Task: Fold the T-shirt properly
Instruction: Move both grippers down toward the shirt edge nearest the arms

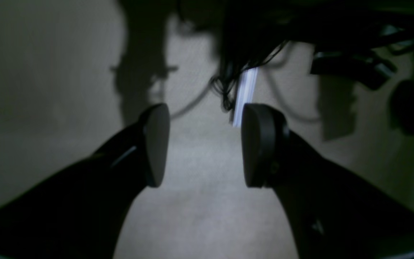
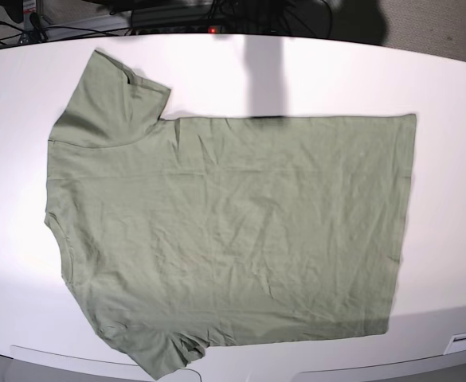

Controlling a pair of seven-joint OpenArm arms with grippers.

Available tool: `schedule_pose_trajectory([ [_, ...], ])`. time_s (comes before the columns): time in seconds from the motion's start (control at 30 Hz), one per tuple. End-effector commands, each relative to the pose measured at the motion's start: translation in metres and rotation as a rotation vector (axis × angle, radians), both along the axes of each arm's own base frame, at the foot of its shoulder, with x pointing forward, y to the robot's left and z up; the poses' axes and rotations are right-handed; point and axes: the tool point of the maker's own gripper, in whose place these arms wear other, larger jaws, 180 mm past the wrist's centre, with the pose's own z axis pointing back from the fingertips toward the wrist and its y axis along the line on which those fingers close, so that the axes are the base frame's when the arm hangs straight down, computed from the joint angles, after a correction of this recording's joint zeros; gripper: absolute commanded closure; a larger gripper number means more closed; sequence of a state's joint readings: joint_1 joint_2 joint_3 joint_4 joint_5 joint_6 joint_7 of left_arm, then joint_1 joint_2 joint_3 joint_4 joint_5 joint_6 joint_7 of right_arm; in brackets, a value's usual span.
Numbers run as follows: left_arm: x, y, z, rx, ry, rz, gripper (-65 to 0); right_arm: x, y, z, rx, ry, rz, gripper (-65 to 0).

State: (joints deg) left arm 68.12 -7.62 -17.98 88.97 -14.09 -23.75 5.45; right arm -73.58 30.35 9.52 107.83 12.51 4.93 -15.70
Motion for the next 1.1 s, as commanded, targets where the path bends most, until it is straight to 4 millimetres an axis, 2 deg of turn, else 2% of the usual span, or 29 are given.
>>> schedule_pose_trajectory([
  [0.0, 0.005, 0.0, 0.013, -0.003, -0.03, 0.0, -31.9, 0.007, 0.003, 0.01, 0.007, -0.026, 0.001, -22.9],
  [0.1, 0.038, -0.008, 0.035, -0.01, -0.125, -0.04, -31.9, 0.046, 0.009, 0.032, 0.017, -0.132, 0.053, -22.9],
  [0.2, 0.063, -0.017, 0.051, -0.016, -0.175, -0.083, -31.9, 0.073, 0.013, 0.05, 0.017, -0.194, 0.115, -22.9],
  [0.37, 0.09, -0.035, 0.072, -0.059, -0.175, -0.118, -31.9, 0.105, 0.019, 0.075, -0.002, -0.286, 0.207, -22.9],
  [0.53, 0.128, -0.046, 0.104, -0.061, -0.312, -0.162, -31.9, 0.125, 0.016, 0.09, -0.123, -0.353, 0.385, -22.9],
  [0.67, 0.16, -0.055, 0.132, -0.06, -0.454, -0.187, -31.9, 0.151, 0.016, 0.102, -0.2, -0.458, 0.47, -22.9],
  [0.73, 0.174, -0.062, 0.138, -0.045, -0.505, -0.269, -31.9, 0.165, 0.014, 0.107, -0.24, -0.5, 0.496, -22.9],
  [0.87, 0.206, -0.068, 0.137, 0.05, -0.586, -0.469, -32.2, 0.198, 0.015, 0.121, -0.305, -0.576, 0.61, -23.0],
  [1.0, 0.244, -0.057, 0.14, 0.2, -0.654, -0.621, -32.2, 0.229, 0.012, 0.14, -0.408, -0.653, 0.705, -23.0],
  [1.07, 0.26, -0.051, 0.144, 0.263, -0.68, -0.67, -32.2, 0.238, 0.006, 0.146, -0.468, -0.656, 0.725, -23.0],
])
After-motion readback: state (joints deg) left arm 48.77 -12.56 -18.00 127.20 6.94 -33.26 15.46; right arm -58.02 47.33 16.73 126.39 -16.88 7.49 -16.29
